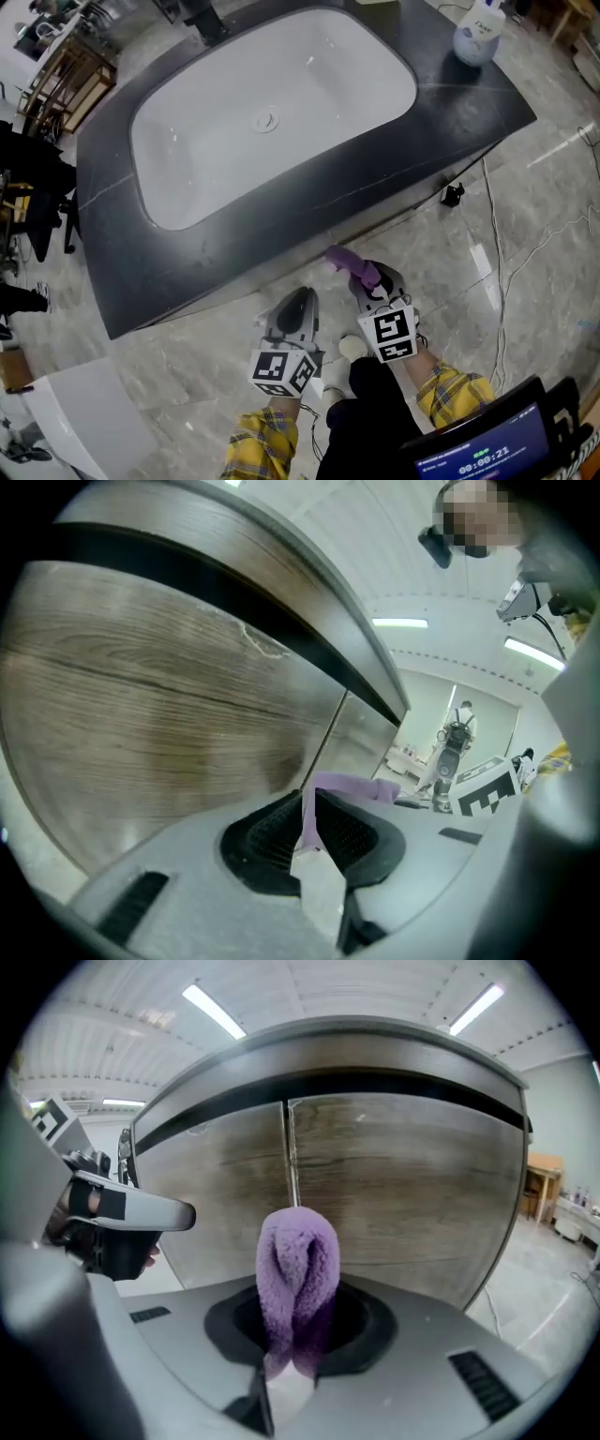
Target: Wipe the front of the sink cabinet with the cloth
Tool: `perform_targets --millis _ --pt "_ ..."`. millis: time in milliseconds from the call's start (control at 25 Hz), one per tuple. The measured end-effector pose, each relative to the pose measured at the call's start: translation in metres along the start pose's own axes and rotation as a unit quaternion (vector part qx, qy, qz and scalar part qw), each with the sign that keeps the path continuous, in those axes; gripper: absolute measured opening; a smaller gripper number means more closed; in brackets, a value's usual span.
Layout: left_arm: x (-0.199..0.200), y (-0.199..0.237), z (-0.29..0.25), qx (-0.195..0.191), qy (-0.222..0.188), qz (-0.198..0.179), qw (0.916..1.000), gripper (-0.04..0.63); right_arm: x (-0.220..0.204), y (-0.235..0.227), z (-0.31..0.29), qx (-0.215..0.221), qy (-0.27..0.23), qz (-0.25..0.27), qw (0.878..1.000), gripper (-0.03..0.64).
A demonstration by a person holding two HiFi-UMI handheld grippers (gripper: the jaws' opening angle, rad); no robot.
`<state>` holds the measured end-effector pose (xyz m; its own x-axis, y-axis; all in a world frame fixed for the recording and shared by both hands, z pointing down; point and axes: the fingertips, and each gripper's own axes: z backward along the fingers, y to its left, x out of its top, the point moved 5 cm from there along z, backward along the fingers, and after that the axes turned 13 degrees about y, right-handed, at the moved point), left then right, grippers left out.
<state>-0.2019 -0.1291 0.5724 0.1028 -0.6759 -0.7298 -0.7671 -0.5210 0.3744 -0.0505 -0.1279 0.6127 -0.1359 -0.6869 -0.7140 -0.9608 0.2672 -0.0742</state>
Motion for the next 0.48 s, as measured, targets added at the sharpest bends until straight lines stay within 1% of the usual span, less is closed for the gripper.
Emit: perform_targets --millis 240,480 --pt "0.016 -0.005 0.029 0.018 -0.019 0.001 0.9997 0.038 0.030 0.026 0.028 0.033 -0.032 0.009 0.999 0.066" --pt "0.029 0.003 0.062 0.051 -0.052 0.019 0.9971 0.038 0.057 0.056 0.041 0.068 -0.054 0.045 0.995 0.067"
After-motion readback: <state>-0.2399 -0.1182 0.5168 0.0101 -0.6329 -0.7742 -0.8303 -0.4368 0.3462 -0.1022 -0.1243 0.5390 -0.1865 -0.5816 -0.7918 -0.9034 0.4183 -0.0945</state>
